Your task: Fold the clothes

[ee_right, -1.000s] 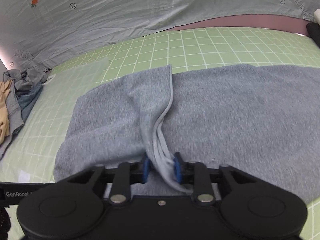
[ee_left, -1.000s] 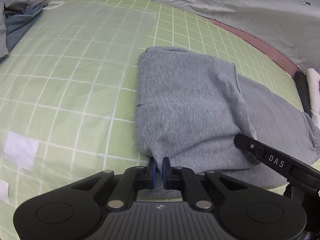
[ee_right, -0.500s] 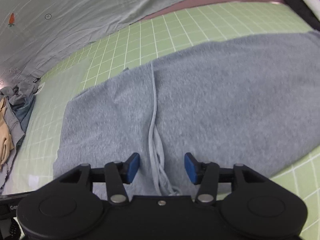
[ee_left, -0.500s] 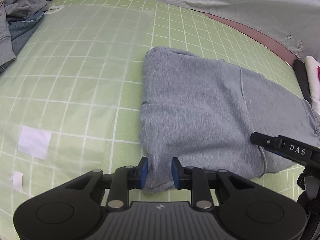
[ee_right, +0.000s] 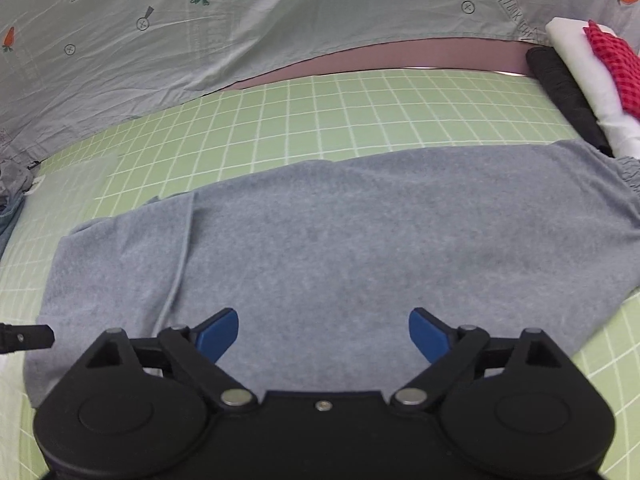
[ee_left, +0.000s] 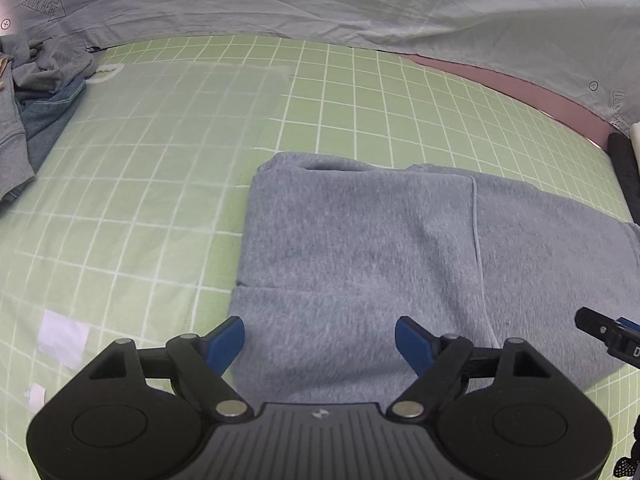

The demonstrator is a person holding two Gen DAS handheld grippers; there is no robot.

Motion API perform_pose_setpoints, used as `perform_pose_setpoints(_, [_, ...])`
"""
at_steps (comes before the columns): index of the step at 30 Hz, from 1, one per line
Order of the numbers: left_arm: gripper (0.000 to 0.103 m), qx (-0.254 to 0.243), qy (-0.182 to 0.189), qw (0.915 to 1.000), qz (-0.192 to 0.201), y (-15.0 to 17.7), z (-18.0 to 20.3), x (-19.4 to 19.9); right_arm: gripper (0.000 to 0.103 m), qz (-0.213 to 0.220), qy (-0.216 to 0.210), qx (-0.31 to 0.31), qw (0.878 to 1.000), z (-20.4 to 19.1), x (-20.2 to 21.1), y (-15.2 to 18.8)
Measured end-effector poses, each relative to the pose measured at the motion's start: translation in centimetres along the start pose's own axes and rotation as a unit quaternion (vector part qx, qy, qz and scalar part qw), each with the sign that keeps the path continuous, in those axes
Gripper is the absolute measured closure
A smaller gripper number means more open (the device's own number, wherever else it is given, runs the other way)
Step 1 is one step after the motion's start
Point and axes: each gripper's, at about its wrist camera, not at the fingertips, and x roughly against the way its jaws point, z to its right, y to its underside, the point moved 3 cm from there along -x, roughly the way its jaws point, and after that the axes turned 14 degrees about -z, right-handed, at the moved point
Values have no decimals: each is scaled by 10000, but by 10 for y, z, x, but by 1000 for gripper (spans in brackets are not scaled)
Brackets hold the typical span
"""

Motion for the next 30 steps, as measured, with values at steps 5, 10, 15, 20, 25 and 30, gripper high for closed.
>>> perform_pose_setpoints(5, [18, 28, -400, 9990, -191, -3, 17, -27, 3, 163, 329, -171, 9992, 63, 0, -5])
perform_pose_setpoints(10, [7, 308, -744, 9961, -368, -3, 24, -45, 3, 389, 635, -375, 9965, 124, -7, -20])
perform_pose_setpoints(15, [0, 476, -839, 9941, -487, -5, 22, -49, 1, 638, 1221, -340, 9899, 181, -13, -42])
perform_pose_setpoints(20, [0, 534, -799, 9941, -512, -6, 20, -51, 0, 936, 1701, -427, 9800, 241, -12, -65])
perform_pose_setpoints(25, [0, 555, -738, 9937, -630, -10, 21, -53, 0, 983, 2016, -845, 9709, 299, -22, -82])
perform_pose_setpoints(30, [0, 527, -708, 9934, -739, -16, 22, -54, 0, 913, 1956, -1194, 9691, 333, -35, -86])
